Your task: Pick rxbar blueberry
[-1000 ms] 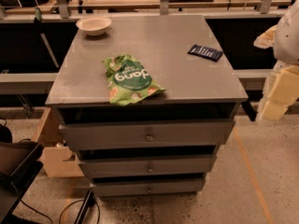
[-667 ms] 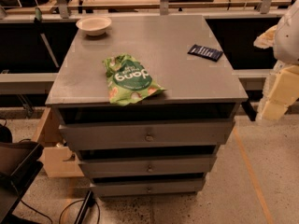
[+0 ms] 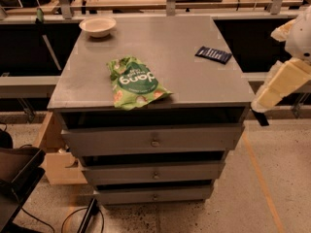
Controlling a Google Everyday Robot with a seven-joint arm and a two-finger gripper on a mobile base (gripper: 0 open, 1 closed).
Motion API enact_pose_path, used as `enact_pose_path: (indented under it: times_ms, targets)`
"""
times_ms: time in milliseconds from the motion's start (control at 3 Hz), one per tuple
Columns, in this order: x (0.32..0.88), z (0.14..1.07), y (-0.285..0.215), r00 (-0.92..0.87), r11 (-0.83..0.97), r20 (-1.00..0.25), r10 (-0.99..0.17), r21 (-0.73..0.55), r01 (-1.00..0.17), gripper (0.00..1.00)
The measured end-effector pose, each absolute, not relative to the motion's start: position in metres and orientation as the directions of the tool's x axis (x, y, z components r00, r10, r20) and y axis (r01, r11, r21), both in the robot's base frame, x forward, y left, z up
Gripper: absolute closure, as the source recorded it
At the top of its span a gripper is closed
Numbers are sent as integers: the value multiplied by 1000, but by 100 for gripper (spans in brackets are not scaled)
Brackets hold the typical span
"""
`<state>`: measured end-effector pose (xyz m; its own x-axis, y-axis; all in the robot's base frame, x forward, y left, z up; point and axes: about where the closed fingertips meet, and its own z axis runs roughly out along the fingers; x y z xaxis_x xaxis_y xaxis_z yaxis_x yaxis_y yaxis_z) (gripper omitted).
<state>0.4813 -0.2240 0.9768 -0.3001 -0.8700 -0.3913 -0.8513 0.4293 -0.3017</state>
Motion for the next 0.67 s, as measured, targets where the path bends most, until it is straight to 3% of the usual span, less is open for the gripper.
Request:
enact_pose_path:
  times_ms: [667]
  targets:
    - [606,973,-238,-215,588,-748,-628,-276,-760,0]
